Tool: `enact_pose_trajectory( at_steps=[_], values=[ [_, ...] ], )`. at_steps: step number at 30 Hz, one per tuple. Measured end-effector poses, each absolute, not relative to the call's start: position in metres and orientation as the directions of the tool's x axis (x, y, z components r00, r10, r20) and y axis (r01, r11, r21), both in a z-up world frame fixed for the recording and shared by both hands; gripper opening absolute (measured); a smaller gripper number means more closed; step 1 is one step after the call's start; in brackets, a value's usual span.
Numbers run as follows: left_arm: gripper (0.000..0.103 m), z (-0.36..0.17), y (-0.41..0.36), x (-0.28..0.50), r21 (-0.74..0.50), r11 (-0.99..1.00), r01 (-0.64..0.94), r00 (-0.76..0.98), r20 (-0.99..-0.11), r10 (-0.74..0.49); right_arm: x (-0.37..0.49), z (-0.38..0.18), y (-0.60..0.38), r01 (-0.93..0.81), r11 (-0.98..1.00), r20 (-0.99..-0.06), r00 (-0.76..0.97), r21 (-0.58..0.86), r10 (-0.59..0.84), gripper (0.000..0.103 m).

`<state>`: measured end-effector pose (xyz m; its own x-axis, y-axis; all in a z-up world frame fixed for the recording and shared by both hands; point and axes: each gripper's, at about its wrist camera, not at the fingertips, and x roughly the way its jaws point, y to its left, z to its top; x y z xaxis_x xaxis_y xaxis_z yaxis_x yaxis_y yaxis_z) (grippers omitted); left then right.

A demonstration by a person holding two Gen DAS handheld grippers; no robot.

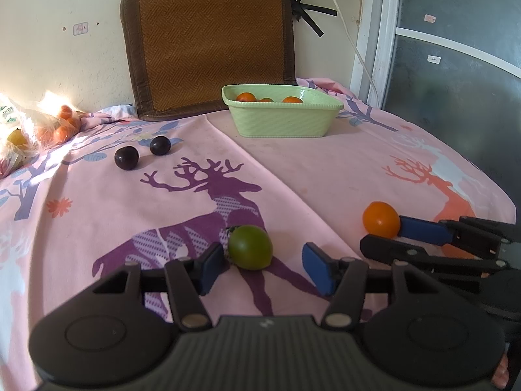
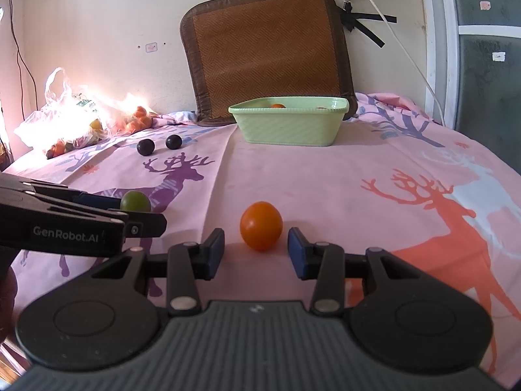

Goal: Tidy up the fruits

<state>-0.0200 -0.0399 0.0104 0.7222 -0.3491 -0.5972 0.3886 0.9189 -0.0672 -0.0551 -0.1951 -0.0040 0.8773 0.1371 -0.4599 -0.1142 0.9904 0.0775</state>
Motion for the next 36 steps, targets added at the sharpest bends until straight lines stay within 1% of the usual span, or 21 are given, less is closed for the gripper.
enact_pose_trajectory(
  at_steps=[10,18,21,26,29,32,34,35,36],
  values=[
    [0.058,0.0096,-0.0431,-0.02,-0.046,0.918,0.393,0.729,-0.594,-0.341,-0.0556,-0.006,-0.1934,-0.12,0.991,-0.45,0.884,0.052,0.131,0.046],
    [0.057,0.0115,-0.0407,-0.0198,-0.073,0.92,0.386,0.718,-0.602,-0.349,-0.0558,-0.0063,-0.193,-0.123,0.991,-0.447,0.885,0.044,0.129,0.046],
    [0.054,0.0123,-0.0397,-0.0184,-0.086,0.918,0.387,0.713,-0.604,-0.357,-0.056,-0.0065,-0.1921,-0.123,0.992,-0.444,0.887,0.036,0.126,0.046],
    [0.053,0.0103,-0.0431,-0.0189,-0.061,0.92,0.388,0.722,-0.6,-0.344,-0.0556,-0.0068,-0.1931,-0.121,0.992,-0.438,0.891,0.029,0.122,0.046],
    [0.051,0.0096,-0.0449,-0.0185,-0.048,0.923,0.382,0.73,-0.597,-0.333,-0.0554,-0.0076,-0.1941,-0.118,0.992,-0.434,0.893,0.034,0.121,0.046],
    [0.045,0.0094,-0.0441,-0.0172,-0.042,0.929,0.368,0.74,-0.592,-0.32,-0.0549,-0.0078,-0.1942,-0.117,0.993,-0.43,0.895,0.034,0.12,0.046],
    [0.037,0.0096,-0.0431,-0.0164,-0.039,0.934,0.356,0.746,-0.589,-0.309,-0.0543,-0.0077,-0.1941,-0.116,0.993,-0.43,0.895,0.035,0.12,0.045],
    [0.036,0.0097,-0.0421,-0.0158,-0.041,0.935,0.351,0.748,-0.589,-0.307,-0.0537,-0.0074,-0.194,-0.117,0.993,-0.43,0.895,0.035,0.12,0.045],
    [0.032,0.0097,-0.041,-0.0151,-0.044,0.937,0.347,0.749,-0.589,-0.305,-0.0534,-0.0075,-0.1936,-0.117,0.992,-0.43,0.895,0.036,0.121,0.045]
  ],
)
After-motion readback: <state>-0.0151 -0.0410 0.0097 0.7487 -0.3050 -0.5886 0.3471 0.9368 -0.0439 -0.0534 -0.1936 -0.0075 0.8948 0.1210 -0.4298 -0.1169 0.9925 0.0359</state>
